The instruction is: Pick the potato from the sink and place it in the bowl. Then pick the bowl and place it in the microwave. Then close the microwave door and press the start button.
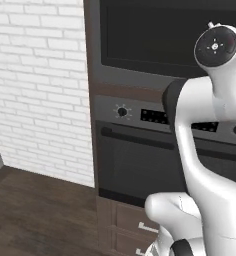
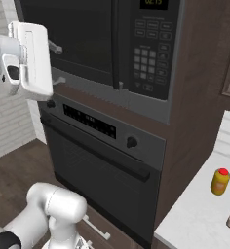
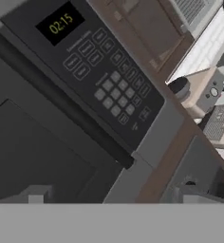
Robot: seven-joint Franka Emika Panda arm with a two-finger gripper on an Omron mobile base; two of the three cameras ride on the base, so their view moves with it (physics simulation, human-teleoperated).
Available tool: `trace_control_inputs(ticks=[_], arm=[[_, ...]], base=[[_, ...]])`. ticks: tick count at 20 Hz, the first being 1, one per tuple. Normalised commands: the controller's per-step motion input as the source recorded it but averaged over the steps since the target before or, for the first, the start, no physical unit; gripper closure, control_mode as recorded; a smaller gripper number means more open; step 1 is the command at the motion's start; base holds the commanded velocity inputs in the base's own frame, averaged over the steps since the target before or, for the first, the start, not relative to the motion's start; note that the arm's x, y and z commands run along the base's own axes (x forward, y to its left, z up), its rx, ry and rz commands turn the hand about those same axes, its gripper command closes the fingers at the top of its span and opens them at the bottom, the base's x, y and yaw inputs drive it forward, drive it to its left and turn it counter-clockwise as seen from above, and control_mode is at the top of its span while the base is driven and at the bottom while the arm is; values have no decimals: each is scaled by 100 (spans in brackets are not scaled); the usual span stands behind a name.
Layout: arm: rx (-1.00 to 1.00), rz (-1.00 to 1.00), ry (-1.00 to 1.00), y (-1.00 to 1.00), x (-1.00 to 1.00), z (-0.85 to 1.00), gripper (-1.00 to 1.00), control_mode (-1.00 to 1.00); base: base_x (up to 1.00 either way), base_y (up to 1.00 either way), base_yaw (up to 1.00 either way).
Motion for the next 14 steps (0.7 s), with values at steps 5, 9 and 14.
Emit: trace_control_inputs(ticks=[5,9,14], arm=[[-18,15,12,6,-46,0,-100,-100],[-13,16,10,3,-44,0,-100,-100],[-14,8,6,42,-14,0,-100,-100]], base=[[0,0,0],[0,0,0],[0,0,0]])
